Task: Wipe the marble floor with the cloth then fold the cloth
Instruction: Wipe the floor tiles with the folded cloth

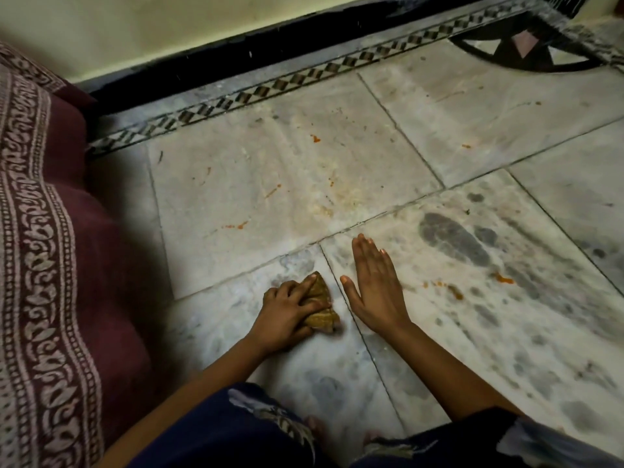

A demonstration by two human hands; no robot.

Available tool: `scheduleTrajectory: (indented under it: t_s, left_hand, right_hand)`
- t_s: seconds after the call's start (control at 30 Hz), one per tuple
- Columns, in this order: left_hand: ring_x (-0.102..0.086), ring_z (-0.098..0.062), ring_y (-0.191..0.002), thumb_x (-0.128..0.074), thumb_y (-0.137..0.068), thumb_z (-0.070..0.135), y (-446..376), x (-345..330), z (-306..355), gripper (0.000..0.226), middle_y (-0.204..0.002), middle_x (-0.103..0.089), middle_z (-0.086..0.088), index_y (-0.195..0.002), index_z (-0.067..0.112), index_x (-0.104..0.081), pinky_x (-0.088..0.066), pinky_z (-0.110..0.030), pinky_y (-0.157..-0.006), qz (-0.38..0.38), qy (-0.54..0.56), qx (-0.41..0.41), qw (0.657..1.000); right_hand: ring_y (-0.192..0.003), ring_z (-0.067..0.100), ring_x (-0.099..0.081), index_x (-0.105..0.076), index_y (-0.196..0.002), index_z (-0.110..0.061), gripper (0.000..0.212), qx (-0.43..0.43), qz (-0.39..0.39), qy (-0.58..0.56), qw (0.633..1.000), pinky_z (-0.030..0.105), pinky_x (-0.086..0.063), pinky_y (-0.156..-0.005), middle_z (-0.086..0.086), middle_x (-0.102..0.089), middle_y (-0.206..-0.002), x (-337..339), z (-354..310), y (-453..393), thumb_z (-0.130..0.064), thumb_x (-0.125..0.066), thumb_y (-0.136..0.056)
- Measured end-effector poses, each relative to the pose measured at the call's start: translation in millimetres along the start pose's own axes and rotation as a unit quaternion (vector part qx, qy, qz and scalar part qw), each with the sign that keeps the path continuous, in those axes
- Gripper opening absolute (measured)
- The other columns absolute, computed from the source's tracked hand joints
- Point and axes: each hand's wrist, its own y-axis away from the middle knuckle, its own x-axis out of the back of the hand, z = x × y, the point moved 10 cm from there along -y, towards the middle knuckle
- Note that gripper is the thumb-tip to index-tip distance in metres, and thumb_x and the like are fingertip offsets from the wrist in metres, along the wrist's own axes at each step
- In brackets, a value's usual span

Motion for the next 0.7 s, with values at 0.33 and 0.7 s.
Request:
scheduleTrajectory:
  t_s: [0.33, 0.7]
  left_hand:
    - [-0.055, -0.045, -0.106, -0.044, -0.069, 0.049, 17.5, 109.0, -103.0, 0.068, -0.141, -0.045, -0.017, -0.123, 0.01, -0.061, -0.047, -0.053, -0.086, 0.079, 0.056, 0.153, 0.983]
    - [-0.026, -0.037, -0.134, -0.049, -0.08, 0.046, 7.9, 93.5, -238.5, 0.063, -0.154, -0.022, -0.01, -0.138, 0.022, -0.044, -0.023, -0.045, -0.104, 0.102, 0.029, 0.344, 0.933]
  right_hand:
    - [-0.144, 0.024, -0.013, -0.017, -0.147, -0.004, 0.073, 0.104, -0.048, 0.036, 0.993, 0.03, 0.007, -0.112, 0.014, -0.019, -0.155, -8.0, -35.8, -51.8, -0.047, -0.013, -0.088]
    - [-0.145, 0.025, -0.009, -0.011, -0.148, -0.005, 0.079, 0.109, -0.085, 0.063, 0.988, 0.028, 0.009, -0.112, 0.013, -0.011, -0.156, -60.9, -40.4, -93.1, -0.052, -0.006, -0.084]
